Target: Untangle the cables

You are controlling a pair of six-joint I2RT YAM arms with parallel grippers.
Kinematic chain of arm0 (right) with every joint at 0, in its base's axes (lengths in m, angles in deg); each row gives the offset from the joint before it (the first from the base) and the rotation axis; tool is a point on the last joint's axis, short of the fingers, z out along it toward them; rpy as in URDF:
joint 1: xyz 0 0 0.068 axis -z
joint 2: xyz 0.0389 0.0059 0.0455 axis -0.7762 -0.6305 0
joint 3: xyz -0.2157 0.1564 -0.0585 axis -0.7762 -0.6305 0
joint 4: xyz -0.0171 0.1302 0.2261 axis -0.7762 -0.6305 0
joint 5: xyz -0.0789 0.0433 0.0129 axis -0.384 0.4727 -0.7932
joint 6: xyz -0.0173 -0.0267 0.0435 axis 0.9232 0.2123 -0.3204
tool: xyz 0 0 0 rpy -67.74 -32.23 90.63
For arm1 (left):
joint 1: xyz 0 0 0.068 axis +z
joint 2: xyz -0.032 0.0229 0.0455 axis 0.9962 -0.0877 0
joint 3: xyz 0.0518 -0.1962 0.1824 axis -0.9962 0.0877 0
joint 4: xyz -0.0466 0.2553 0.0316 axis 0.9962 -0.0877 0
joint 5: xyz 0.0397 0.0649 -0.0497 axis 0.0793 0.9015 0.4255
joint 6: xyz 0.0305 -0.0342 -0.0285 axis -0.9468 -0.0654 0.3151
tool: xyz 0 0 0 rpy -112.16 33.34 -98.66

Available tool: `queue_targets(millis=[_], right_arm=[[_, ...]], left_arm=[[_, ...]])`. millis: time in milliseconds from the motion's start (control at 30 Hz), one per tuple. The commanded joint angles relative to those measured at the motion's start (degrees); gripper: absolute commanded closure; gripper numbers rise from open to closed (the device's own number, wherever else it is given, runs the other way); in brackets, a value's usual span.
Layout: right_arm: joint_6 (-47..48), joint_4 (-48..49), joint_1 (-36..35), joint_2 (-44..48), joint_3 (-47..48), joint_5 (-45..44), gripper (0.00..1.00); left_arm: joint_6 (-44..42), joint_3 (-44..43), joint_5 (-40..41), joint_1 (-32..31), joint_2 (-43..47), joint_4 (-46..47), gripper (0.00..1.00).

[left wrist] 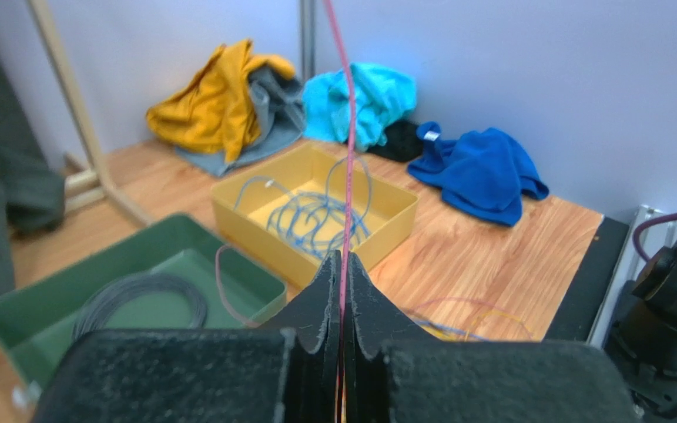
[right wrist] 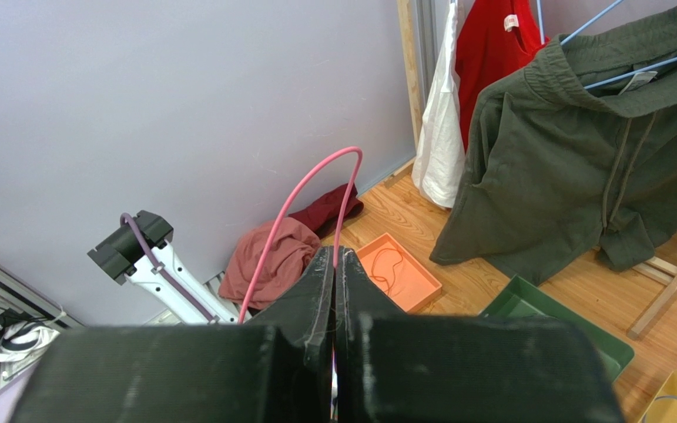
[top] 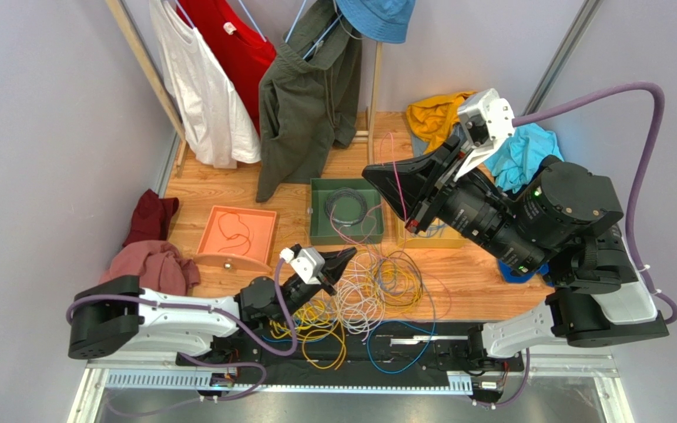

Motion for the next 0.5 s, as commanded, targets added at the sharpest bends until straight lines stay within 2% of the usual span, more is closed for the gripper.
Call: queue_targets(millis=[0,33,67,100,133,167,200,233,267,333,367,467], right_arm=[[0.9,0.6,-0.1,2.6,-0.5,-0.8,1.00],[1.2,0.8,-0.1,3.3,-0.9,-1.3,1.00],[1.4,1.1,-0.2,3.8,-2.1,-1.7,1.00],[1.9,1.6,-0.2,4.2,-3.0,-2.0,1.00],[2.2,2.1,-0.2,5.3,-4.0,-2.8,1.00],[2.3,2.4,-0.1,6.0,-5.6,-3.3,1.00],[2.6,3.8,-0.1,6.8,-8.8,-3.7,1.00],[2.7,4.6,-0.1,7.5,-10.8,-4.3,1.00],[2.9,5.2,-0.1,8.9,-12.5,-4.6,1.00],[3.5,7.8,-0.2,9.7,-17.2,-4.9,1.00],[3.7,8.6,-0.1,10.1,-18.4,-5.2,1.00],[4.3,12.1,-0.1,9.7,-22.0,-4.9,1.00]], left_arm=[[6.9,0.9,6.6,0.1,10.7,-10.5,1.00],[9.0,0.5,9.0,0.1,13.7,-14.9,1.00],[9.8,-1.7,10.2,0.1,17.1,-26.0,1.00],[10.8,-3.9,12.0,0.1,24.4,-33.4,1.00],[14.2,-6.8,16.8,0.2,27.8,-41.5,1.00],[15.8,-13.7,19.4,0.5,30.8,-56.0,1.00],[16.9,-17.6,21.5,0.7,35.1,-62.2,1.00],[18.1,-21.4,24.3,0.8,36.6,-68.3,1.00],[18.4,-29.1,25.5,0.8,37.8,-77.1,1.00],[19.1,-36.7,27.9,0.9,38.5,-84.7,1.00],[19.8,-44.2,28.7,0.8,38.1,-92.0,1.00],[22.7,-57.3,31.8,0.9,34.4,-104.9,1.00]])
